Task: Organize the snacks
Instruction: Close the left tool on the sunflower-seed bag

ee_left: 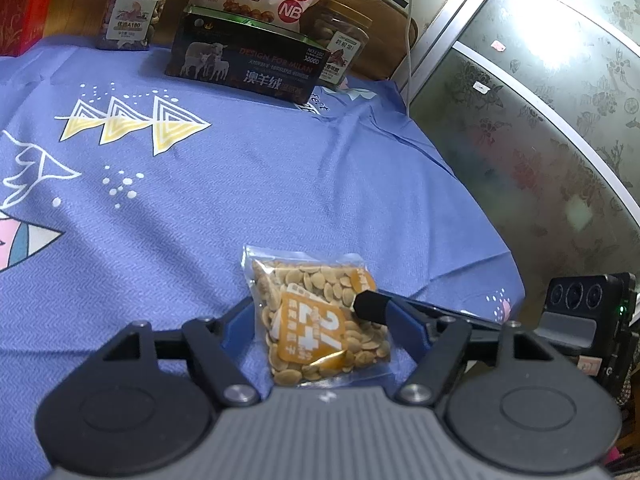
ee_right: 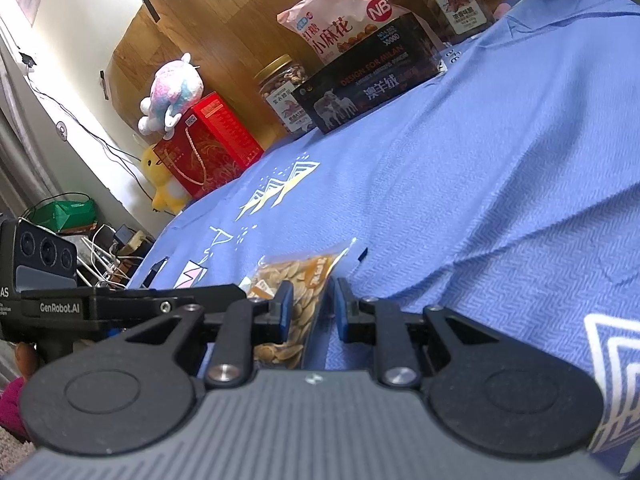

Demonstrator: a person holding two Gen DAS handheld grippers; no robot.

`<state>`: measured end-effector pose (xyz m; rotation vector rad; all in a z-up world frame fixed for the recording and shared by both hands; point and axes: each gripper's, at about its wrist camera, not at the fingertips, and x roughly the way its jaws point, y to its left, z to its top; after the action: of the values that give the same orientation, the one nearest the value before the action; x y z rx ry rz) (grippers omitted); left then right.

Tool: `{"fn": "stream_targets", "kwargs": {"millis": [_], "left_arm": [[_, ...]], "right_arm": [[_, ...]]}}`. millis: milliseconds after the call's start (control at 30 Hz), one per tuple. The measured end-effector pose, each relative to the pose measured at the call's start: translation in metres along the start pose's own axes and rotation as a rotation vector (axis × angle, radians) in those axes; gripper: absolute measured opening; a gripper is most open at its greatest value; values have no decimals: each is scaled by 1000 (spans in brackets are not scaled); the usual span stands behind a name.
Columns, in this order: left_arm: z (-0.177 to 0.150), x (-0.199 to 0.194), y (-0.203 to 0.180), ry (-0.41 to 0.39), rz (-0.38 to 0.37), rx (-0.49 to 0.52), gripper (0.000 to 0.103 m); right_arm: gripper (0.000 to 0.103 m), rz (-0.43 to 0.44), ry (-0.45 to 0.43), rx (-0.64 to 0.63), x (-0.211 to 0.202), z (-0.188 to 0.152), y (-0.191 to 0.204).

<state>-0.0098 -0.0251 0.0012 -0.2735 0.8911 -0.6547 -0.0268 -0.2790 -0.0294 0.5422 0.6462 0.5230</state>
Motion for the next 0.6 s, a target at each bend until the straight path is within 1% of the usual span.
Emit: {"fn": "stream_targets", "kwargs": {"millis": [233, 567, 600], "left_arm": [[-3, -1, -2, -2, 6, 9, 72], [-5, -1, -2, -9, 3, 11, 71], [-5, -1, -2, -11, 5, 12, 70]], "right_arm": [[25, -21, -3, -63, -1, -3, 7], [25, -11, 3, -93, 0, -1, 6], [25, -11, 2, -94, 0, -2, 6]]}}
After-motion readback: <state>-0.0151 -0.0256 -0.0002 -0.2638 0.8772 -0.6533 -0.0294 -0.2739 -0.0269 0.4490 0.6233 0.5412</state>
